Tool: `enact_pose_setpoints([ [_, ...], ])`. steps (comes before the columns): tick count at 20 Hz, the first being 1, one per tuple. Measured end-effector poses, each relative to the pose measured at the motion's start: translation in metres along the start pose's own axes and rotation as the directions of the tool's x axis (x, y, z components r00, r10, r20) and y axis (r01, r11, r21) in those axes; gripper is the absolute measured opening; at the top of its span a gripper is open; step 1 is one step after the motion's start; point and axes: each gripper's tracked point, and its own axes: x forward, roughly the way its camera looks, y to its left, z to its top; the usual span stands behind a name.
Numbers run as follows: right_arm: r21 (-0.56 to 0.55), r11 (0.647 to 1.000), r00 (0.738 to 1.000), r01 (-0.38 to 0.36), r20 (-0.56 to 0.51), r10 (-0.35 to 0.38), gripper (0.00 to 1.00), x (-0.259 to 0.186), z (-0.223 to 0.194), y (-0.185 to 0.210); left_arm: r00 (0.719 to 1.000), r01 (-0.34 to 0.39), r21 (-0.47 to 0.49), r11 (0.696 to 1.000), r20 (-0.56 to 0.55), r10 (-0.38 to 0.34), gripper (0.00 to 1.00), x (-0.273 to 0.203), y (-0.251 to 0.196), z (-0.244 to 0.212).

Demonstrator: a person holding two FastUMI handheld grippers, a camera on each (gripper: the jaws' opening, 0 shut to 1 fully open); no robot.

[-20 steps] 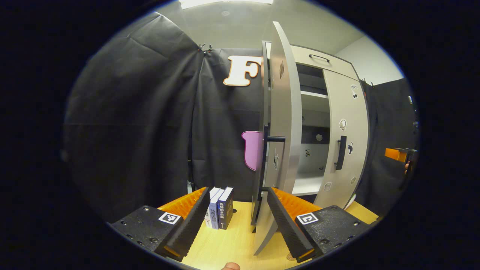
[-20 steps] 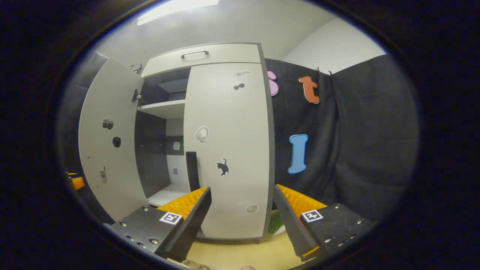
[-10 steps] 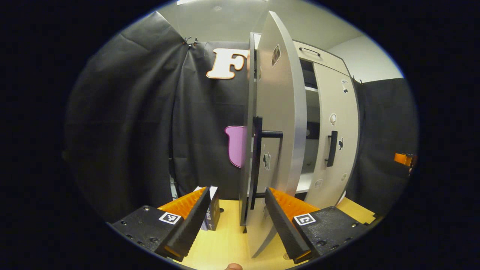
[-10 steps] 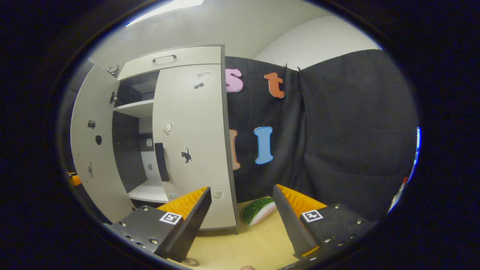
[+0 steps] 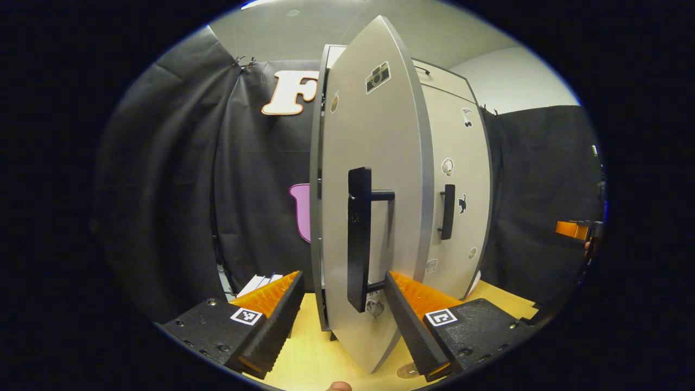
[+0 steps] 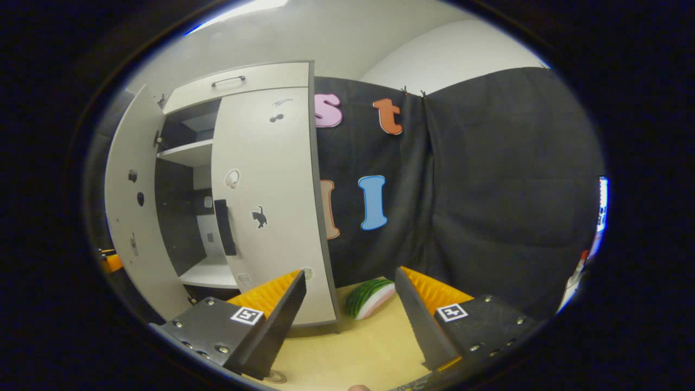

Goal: Grasp the bottle in the cabinet with the left hand and place it on the coaster, then close the right door with the right hand and the left door with the left hand.

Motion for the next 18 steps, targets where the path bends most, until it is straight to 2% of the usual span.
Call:
enact_pose_setpoints([
  [5, 0.010, 0.999, 0.999, 0.045, 0.015, -0.045, 1.00, 0.001, 0.010, -0.025, 0.999, 0.048, -0.002, 0.999, 0.002, -0.048, 0.94, 0.018, -0.027, 0.001],
  [6, 0.009, 0.998, 0.998, 0.055, 0.017, -0.055, 1.00, 0.002, 0.011, -0.029, 0.998, 0.060, -0.008, 0.998, 0.001, -0.060, 0.89, 0.022, -0.033, 0.000],
  [7, 0.009, 0.998, 0.998, 0.065, 0.019, -0.065, 1.00, 0.002, 0.012, -0.034, 0.997, 0.074, -0.012, 0.997, -0.001, -0.074, 0.94, 0.025, -0.038, 0.000],
  [9, 0.013, 0.997, 0.997, 0.078, 0.023, -0.078, 1.00, 0.002, 0.015, -0.041, 0.995, 0.101, -0.014, 0.995, -0.004, -0.101, 0.94, 0.032, -0.050, -0.001],
  [10, 0.016, 0.996, 0.996, 0.082, 0.027, -0.082, 1.00, 0.002, 0.017, -0.042, 0.994, 0.110, -0.015, 0.994, -0.003, -0.110, 0.89, 0.037, -0.055, -0.001],
  [11, 0.019, 0.996, 0.996, 0.085, 0.031, -0.086, 1.00, 0.002, 0.018, -0.044, 0.993, 0.114, -0.018, 0.993, -0.007, -0.114, 0.89, 0.042, -0.059, -0.001],
  [12, 0.018, 0.996, 0.996, 0.086, 0.034, -0.087, 1.00, 0.002, 0.020, -0.045, 0.993, 0.119, -0.019, 0.993, -0.008, -0.119, 0.94, 0.048, -0.063, -0.001],
  [13, 0.016, 0.996, 0.996, 0.087, 0.035, -0.087, 1.00, 0.002, 0.020, -0.044, 0.992, 0.125, -0.020, 0.992, -0.007, -0.125, 0.89, 0.053, -0.068, 0.000],
  [15, 0.012, 0.996, 0.995, 0.088, 0.038, -0.088, 1.00, 0.001, 0.020, -0.046, 0.991, 0.136, -0.024, 0.990, 0.003, -0.136, 0.89, 0.064, -0.077, 0.005],
  [16, 0.012, 0.996, 0.995, 0.089, 0.040, -0.089, 1.00, 0.000, 0.020, -0.046, 0.990, 0.145, -0.029, 0.989, 0.005, -0.144, 0.94, 0.070, -0.082, 0.008],
  [18, 0.013, 0.996, 0.995, 0.093, 0.041, -0.094, 1.00, 0.000, 0.019, -0.046, 0.986, 0.166, -0.038, 0.985, 0.009, -0.166, 0.95, 0.079, -0.093, 0.010],
])
